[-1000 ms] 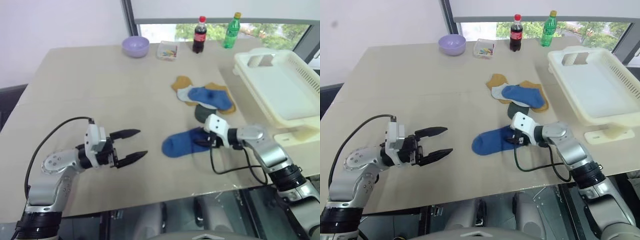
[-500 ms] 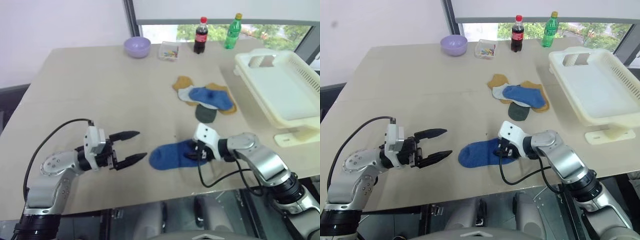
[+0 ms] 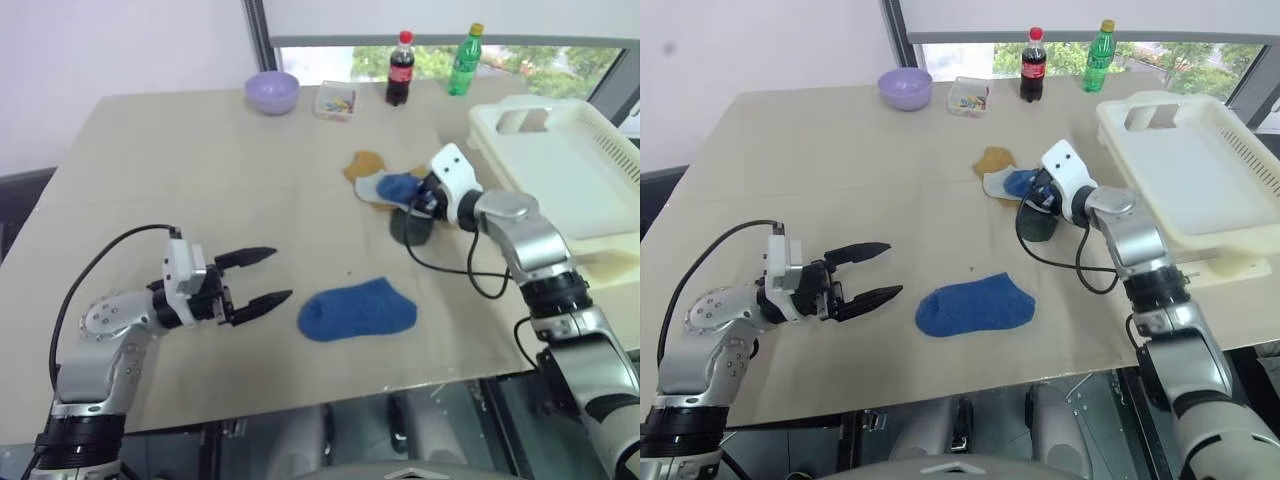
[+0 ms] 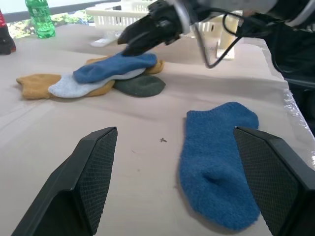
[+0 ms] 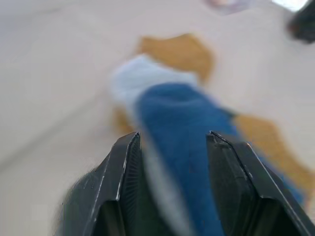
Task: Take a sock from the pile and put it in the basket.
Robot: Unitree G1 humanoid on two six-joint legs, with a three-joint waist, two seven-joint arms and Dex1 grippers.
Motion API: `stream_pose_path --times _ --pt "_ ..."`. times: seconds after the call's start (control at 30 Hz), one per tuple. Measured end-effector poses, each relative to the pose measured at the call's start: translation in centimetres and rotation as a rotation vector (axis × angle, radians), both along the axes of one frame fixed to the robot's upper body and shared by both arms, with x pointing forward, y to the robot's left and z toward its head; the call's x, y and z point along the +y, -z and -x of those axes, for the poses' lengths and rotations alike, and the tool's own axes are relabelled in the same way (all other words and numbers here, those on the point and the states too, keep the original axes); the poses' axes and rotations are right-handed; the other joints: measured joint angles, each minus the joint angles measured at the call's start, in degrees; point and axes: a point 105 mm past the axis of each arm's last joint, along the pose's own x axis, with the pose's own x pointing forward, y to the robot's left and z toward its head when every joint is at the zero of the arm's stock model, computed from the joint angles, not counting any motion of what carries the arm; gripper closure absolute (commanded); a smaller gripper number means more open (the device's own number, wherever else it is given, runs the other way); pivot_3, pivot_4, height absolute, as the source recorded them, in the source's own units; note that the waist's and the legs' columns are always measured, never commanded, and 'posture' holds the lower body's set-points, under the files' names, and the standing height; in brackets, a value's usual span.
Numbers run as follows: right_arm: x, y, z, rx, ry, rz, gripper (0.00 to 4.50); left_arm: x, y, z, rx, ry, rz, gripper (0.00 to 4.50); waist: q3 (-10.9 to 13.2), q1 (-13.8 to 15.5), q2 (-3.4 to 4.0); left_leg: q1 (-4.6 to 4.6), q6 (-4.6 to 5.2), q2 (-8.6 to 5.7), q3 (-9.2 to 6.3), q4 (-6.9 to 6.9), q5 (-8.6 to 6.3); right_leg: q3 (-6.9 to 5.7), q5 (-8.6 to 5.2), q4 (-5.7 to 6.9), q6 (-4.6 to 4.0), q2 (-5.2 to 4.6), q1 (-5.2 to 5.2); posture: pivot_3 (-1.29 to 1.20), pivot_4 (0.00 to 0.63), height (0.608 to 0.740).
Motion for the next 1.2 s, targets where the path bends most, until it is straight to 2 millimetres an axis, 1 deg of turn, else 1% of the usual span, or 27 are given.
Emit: stream_pose_path --times 0.1,0.23,0.33,0.77,1.2 --pt "-1.1 1.3 -0.8 0.003 0.029 0.041 2.37 0.0 0.0 0.0 -0.001 -0.002 0.000 0.44 0.00 0.12 0.01 -0.10 0.00 0.01 -0.06 -0.01 0.00 -0.05 0.00 -0.11 0.00 -0.02 0.00 0.00 0.150 0.735" --pt "-1.3 2.8 -1.0 0.007 0.020 0.099 2.37 0.1 0.1 0.0 -0.001 -0.006 0.000 0.44 0.02 -0.08 0.02 -0.11 0.01 0.01 -0.04 -0.01 0.00 -0.03 0.01 -0.12 0.01 -0.04 0.00 0.00 0.150 0.735" --pt "-1.2 3.4 -1.0 0.017 0.014 0.100 2.37 0.3 0.2 0.1 0.000 -0.012 -0.001 0.44 0.02 -0.28 0.03 -0.08 0.01 0.05 -0.07 -0.01 0.00 -0.04 0.00 -0.08 0.01 -0.03 -0.01 0.00 0.150 0.735" --pt "-0.5 3.4 -0.8 0.017 -0.048 0.133 2.37 0.3 0.3 0.3 0.000 -0.014 -0.003 0.44 0.03 -1.22 0.04 -0.07 0.01 0.06 -0.38 -0.01 0.00 -0.03 0.01 -0.03 0.01 -0.04 -0.01 0.00 0.150 0.735" --pt "-0.6 3.6 -0.8 0.013 -0.051 0.162 2.37 0.5 0.4 0.0 0.004 -0.023 -0.006 0.44 0.03 -1.23 0.05 -0.07 0.01 0.06 -0.40 -0.01 0.00 -0.03 0.00 -0.03 0.01 -0.05 0.00 0.00 0.150 0.735"
